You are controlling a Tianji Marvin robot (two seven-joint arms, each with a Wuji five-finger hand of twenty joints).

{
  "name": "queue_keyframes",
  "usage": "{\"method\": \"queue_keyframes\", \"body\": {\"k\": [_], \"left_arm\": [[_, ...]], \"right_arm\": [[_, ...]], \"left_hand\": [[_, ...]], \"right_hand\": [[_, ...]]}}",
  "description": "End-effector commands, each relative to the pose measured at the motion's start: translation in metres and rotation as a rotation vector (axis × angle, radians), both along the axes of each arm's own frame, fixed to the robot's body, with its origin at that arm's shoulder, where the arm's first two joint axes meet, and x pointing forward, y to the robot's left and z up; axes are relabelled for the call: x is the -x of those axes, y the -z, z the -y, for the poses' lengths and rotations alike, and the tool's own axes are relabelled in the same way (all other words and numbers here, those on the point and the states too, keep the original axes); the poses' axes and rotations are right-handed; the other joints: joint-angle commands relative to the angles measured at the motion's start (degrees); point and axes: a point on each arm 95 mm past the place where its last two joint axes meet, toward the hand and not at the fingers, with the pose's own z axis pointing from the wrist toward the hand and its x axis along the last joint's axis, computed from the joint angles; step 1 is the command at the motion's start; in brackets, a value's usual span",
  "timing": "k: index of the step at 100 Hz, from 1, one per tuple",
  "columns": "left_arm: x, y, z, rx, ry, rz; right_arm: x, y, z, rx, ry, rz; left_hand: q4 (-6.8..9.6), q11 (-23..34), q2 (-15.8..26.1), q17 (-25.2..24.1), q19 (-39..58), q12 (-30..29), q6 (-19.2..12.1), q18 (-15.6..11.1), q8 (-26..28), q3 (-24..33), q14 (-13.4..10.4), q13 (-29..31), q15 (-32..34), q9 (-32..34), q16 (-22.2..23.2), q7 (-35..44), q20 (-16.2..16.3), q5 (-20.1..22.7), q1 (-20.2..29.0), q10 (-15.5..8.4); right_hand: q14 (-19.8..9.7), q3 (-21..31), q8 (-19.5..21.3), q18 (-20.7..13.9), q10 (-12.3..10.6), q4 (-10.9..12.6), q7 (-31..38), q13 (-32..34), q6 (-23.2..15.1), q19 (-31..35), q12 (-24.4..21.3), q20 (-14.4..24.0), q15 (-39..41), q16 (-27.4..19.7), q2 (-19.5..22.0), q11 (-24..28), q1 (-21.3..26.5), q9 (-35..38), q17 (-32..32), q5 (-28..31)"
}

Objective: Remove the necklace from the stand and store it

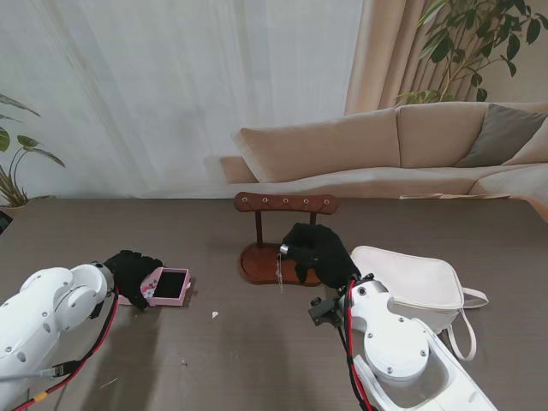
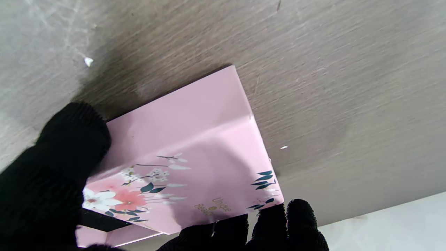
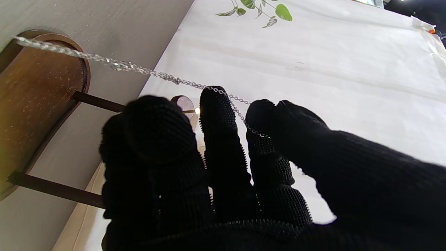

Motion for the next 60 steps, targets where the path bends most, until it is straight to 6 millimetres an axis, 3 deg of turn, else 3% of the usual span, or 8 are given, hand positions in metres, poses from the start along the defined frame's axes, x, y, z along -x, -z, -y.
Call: {"method": "queue_keyframes", "body": {"k": [1,16,31,37,40,43,52,60], "left_arm": [[0.023,0.042,-0.008,-0.026,-0.026,-0.141],[0.023,0.052,-0.007,-0.015,-0.032,-0.164],[0.023,0.061,-0.007,0.005,-0.039,-0.158],[0.022,0.062,-0.006,0.019,-0.048,-0.154],[0.022,0.063,-0.006,0.03,-0.053,-0.148],[0.022,0.064,-0.005,0.041,-0.055,-0.138],[0.022,0.066,-0.004,0.065,-0.051,-0.105],[0.021,0.066,-0.002,0.087,-0.048,-0.085]], "right_arm": [[0.003,0.003,-0.004,-0.006,-0.017,-0.012],[0.004,0.003,-0.005,-0.008,-0.017,-0.013],[0.004,0.002,-0.005,-0.01,-0.016,-0.013],[0.003,0.002,-0.005,-0.01,-0.015,-0.013],[0.003,0.002,-0.005,-0.011,-0.014,-0.014],[0.003,0.003,-0.005,-0.012,-0.013,-0.016],[0.003,0.003,-0.004,-0.015,-0.011,-0.02],[0.003,0.004,-0.004,-0.015,-0.01,-0.021]], "left_hand": [[1.15,0.2,2.5,-0.8,4.0,0.8,-10.8,0.3,0.9,1.1,1.5,2.5,0.1,0.9,0.8,7.5,1.9,8.7,4.7,0.4],[1.85,1.2,2.8,-3.8,20.1,1.2,-11.3,0.5,0.6,1.7,2.1,5.4,0.6,2.9,1.3,11.5,-0.5,10.3,7.6,0.4],[2.95,6.7,3.0,0.5,35.7,5.7,-11.1,1.0,7.8,5.5,3.0,13.7,3.0,9.6,3.9,27.6,-1.7,14.1,12.3,0.5],[3.25,9.7,3.1,3.1,40.3,7.7,-11.7,0.4,10.7,7.1,2.2,15.8,8.6,13.5,9.3,35.2,-1.5,17.8,14.9,0.5],[0.51,11.3,1.9,4.9,42.5,8.8,-12.1,0.5,11.9,5.4,1.8,17.3,12.1,15.8,12.9,38.9,-0.8,19.9,18.1,0.3],[-0.55,12.8,0.6,7.1,44.8,10.0,-12.6,0.9,10.9,2.0,1.6,19.5,15.2,18.7,17.2,44.4,0.0,22.1,22.4,0.1],[0.32,17.0,3.0,13.2,50.6,12.7,-12.3,1.8,9.4,-1.0,1.8,26.0,22.4,26.3,24.2,55.8,2.1,29.2,29.5,-0.4],[0.45,16.8,2.7,16.8,53.5,24.1,-11.6,2.3,7.9,-0.4,1.8,29.9,25.6,31.4,27.7,58.7,2.6,31.3,30.5,-0.8]], "right_hand": [[0.3,1.5,0.8,1.0,-0.4,0.4,1.3,3.1,-3.4,2.8,0.1,1.2,1.4,0.6,-0.2,0.1,2.3,1.5,5.1,2.8],[0.3,1.6,0.8,0.9,-0.4,0.4,1.2,3.1,-3.3,2.9,0.1,1.2,1.3,0.6,-0.2,0.1,2.3,1.5,5.1,2.7],[0.3,1.5,0.8,0.9,-0.5,0.4,1.3,3.1,-3.3,2.9,0.1,1.2,1.4,0.6,-0.2,0.1,2.3,1.5,5.1,2.8],[0.2,1.6,0.8,0.9,-0.5,0.4,1.3,3.1,-3.3,2.9,0.1,1.2,1.4,0.6,-0.2,0.1,2.3,1.6,5.1,2.8],[0.4,1.6,0.8,0.8,-0.4,0.4,1.3,3.1,-3.2,2.9,0.1,1.2,1.4,0.6,-0.2,0.1,2.3,1.5,5.1,2.8],[0.2,1.6,0.8,0.9,-0.4,0.4,1.3,3.1,-3.2,2.9,0.1,1.2,1.4,0.6,-0.2,0.1,2.3,1.5,5.1,2.8],[0.4,1.6,0.8,0.9,-0.4,0.4,1.3,3.1,-3.2,2.9,0.1,1.2,1.4,0.6,-0.2,0.1,2.3,1.5,5.1,2.8],[0.4,1.6,0.8,0.9,-0.4,0.4,1.2,3.1,-3.2,2.9,0.1,1.2,1.5,0.6,-0.2,0.1,2.3,1.5,5.1,2.8]]}}
